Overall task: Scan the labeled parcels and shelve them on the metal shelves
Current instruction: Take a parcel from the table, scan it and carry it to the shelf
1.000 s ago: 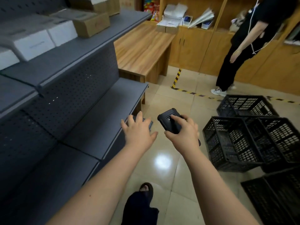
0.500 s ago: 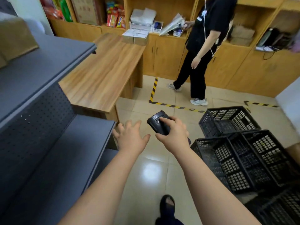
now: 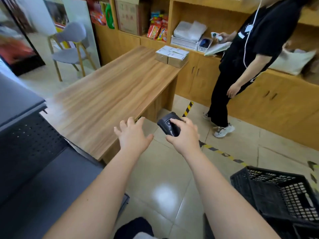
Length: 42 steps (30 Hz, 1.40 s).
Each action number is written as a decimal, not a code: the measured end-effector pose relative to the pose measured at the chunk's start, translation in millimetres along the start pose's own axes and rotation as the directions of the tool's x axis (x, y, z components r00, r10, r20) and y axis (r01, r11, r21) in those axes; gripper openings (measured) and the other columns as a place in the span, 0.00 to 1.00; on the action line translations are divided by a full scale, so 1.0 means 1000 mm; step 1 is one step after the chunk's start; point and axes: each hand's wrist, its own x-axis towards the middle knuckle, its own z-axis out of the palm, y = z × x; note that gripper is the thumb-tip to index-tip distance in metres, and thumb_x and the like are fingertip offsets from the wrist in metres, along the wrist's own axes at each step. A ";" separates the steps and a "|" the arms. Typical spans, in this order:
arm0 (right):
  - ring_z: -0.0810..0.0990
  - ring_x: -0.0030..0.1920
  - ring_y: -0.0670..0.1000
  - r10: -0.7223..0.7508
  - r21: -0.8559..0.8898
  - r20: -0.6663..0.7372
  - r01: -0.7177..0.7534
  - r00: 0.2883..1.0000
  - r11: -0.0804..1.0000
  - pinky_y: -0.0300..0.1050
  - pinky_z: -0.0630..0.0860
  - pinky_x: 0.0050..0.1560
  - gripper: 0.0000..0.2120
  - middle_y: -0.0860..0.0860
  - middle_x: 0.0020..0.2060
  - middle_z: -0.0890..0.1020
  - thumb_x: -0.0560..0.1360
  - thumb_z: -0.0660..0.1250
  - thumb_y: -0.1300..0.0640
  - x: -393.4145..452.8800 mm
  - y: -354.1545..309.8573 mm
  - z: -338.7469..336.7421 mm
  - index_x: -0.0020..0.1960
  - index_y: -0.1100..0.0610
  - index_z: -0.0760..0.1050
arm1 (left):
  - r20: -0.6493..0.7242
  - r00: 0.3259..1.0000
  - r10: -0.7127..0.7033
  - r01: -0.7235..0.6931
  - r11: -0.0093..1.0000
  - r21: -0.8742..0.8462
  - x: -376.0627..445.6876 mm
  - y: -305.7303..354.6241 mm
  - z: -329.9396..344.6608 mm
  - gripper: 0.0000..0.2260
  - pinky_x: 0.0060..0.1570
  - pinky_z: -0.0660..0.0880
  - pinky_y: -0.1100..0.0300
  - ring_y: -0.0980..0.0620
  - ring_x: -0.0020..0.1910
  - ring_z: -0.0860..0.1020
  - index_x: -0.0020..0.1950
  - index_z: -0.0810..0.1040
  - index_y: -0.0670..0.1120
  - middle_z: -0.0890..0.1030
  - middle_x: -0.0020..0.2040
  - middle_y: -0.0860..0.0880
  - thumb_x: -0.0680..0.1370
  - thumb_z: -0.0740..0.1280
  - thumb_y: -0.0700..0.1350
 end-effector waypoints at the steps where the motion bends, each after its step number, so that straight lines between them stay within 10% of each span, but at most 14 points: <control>1: 0.63 0.68 0.56 -0.011 -0.004 0.006 0.011 1.000 1.000 0.51 0.61 0.65 0.30 0.48 0.72 0.65 0.69 0.73 0.49 0.021 0.002 -0.001 0.70 0.42 0.71 | -0.004 1.000 -0.013 0.013 1.000 -0.005 0.017 0.007 0.002 0.32 0.73 0.52 0.35 0.37 0.74 0.58 0.77 0.63 0.57 0.64 0.75 0.45 0.75 0.67 0.64; 24: 0.66 0.68 0.56 -0.154 0.015 0.221 0.154 0.963 0.988 0.59 0.67 0.67 0.28 0.47 0.72 0.65 0.70 0.73 0.48 0.587 0.017 0.051 0.69 0.43 0.71 | 0.060 0.971 -0.233 0.237 0.969 -0.068 0.521 0.117 0.055 0.33 0.75 0.48 0.36 0.40 0.78 0.54 0.78 0.59 0.59 0.58 0.79 0.46 0.76 0.64 0.66; 42: 0.64 0.66 0.56 -0.267 -0.033 0.448 0.314 0.853 0.949 0.55 0.64 0.65 0.28 0.48 0.71 0.66 0.71 0.72 0.49 0.969 0.092 0.041 0.70 0.42 0.71 | 0.100 0.822 -0.560 0.569 0.810 -0.141 0.825 0.256 0.122 0.35 0.75 0.52 0.39 0.41 0.78 0.53 0.79 0.56 0.58 0.57 0.80 0.47 0.76 0.65 0.65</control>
